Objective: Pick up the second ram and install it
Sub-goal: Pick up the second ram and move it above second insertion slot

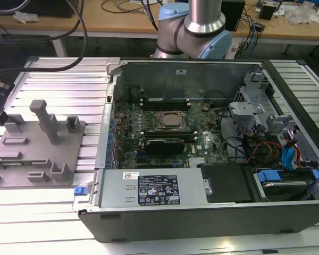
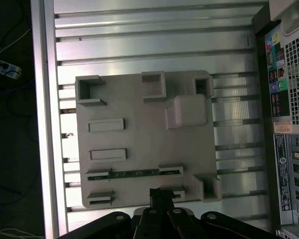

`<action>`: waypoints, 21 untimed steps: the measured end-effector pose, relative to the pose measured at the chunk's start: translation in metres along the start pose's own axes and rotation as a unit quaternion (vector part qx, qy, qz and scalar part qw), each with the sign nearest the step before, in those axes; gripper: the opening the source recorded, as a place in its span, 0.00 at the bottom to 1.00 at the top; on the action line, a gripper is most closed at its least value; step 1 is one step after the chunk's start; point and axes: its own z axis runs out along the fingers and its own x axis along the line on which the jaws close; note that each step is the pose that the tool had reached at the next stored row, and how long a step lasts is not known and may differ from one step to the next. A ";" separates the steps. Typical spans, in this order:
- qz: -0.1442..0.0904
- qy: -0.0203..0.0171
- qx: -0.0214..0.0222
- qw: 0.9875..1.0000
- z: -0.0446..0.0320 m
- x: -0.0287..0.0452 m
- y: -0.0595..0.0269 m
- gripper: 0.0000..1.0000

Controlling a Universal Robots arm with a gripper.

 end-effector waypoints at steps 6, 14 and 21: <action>-0.076 0.002 -0.002 0.997 0.0019 0.0001 -0.0001 0.08; -0.192 0.006 -0.005 0.981 0.0055 0.0002 -0.0002 0.08; -0.310 0.010 -0.008 0.951 0.0096 0.0003 -0.0003 0.08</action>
